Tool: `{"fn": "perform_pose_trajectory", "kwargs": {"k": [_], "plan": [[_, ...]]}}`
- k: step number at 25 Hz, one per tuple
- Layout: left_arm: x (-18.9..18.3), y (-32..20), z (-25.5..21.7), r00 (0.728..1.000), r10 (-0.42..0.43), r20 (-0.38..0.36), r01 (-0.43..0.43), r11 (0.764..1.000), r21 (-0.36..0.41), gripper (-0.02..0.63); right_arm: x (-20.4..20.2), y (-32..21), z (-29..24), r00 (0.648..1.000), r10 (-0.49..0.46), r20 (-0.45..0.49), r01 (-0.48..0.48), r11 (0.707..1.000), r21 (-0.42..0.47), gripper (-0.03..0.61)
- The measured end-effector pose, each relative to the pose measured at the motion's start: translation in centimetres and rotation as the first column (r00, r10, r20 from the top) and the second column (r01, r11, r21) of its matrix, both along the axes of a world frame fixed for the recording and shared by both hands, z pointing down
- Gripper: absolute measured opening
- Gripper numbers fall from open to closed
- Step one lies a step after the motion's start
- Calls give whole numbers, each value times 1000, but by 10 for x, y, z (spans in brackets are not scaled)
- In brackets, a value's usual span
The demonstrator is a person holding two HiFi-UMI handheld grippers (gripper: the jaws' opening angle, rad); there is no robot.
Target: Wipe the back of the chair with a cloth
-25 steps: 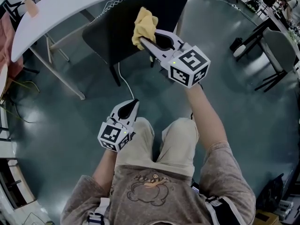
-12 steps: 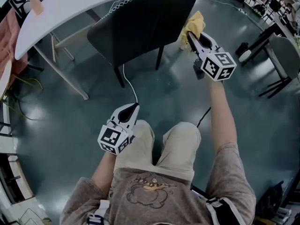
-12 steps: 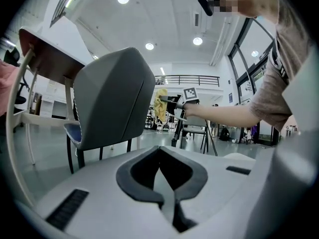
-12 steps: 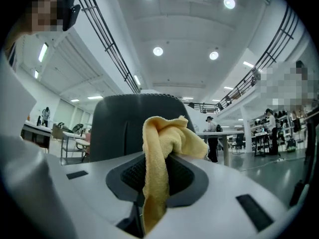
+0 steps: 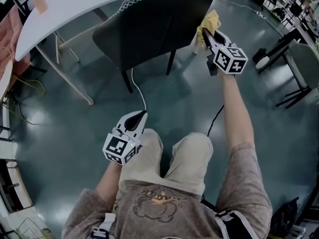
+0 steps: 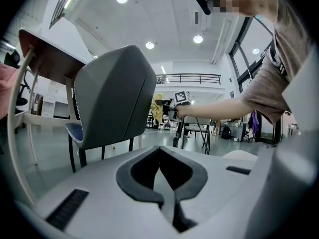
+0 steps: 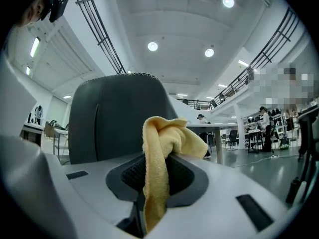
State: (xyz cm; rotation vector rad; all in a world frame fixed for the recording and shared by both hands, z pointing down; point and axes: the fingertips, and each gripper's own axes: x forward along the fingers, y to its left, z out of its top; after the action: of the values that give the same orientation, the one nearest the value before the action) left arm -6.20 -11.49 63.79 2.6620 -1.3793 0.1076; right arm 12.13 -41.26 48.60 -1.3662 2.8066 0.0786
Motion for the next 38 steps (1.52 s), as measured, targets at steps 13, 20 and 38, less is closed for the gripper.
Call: {"fn": "perform_pose_trajectory", "kwargs": {"k": [13,20,38], "plan": [[0,-7,5,1000,2,-21,-2,1000,-14,11,-39,9,-2,997,-65,-28,66,997,33,94],[0,-4,6,1000,2,-27,-2,1000,-15,11,-77,39,-6,983,-167,-73,171,984,58,94],[-5,3,6,999,9,-50,-9,1000,-16,11,-178,116,-2,920,-374,-115,384,920,84,94]]}}
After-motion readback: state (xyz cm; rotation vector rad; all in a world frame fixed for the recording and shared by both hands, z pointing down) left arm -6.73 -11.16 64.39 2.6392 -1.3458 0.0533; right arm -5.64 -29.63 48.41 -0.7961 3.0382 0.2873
